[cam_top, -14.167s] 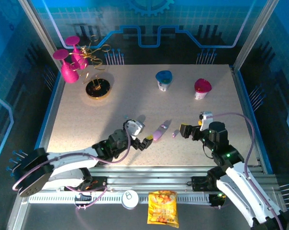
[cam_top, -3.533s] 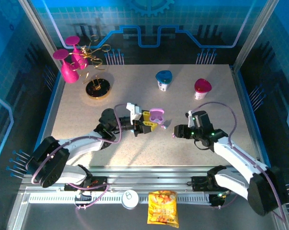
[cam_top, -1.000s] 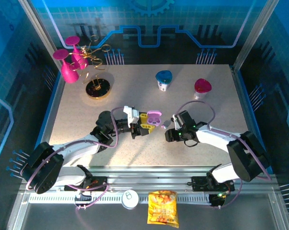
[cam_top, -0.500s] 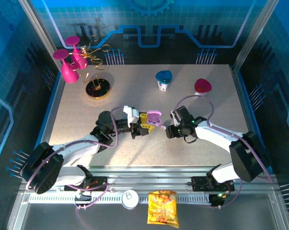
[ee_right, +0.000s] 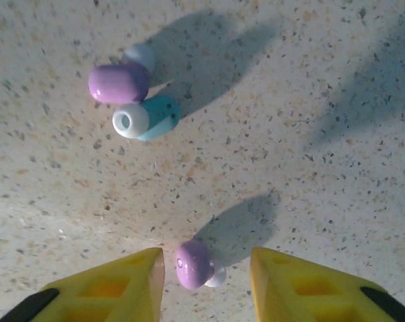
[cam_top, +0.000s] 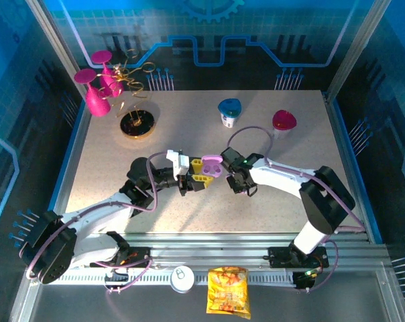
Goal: Insert the wireless bluetooth earbuds into the charging case
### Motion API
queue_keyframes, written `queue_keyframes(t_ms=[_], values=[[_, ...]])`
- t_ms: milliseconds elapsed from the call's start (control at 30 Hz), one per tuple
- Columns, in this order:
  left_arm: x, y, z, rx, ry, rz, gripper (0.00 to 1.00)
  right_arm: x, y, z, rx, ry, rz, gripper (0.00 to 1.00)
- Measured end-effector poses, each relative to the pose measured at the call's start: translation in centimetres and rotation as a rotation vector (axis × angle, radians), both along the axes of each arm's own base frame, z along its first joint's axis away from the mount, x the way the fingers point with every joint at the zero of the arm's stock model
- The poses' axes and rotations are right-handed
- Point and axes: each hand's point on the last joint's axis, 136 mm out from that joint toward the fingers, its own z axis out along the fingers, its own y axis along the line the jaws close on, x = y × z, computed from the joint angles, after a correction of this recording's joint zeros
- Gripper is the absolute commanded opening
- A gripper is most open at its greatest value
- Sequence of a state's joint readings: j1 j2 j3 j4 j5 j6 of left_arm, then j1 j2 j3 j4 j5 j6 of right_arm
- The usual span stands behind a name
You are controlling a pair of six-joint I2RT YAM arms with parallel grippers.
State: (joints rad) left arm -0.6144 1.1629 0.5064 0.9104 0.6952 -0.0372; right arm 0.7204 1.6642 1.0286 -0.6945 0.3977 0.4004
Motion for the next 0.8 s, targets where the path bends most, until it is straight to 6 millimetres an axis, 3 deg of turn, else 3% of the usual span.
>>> queue_keyframes(t_ms=[233,800], values=[[-0.1,0.1,-0.4,0.015,-0.002,0.002,0.19,-0.9,-0.5,-1.1,-0.120,0.043,0.032,0.27],[-0.1,0.1,-1.1,0.026,0.012,0.006,0.19,-0.9,-0.2,-2.2,-0.170,0.077,0.045,0.25]])
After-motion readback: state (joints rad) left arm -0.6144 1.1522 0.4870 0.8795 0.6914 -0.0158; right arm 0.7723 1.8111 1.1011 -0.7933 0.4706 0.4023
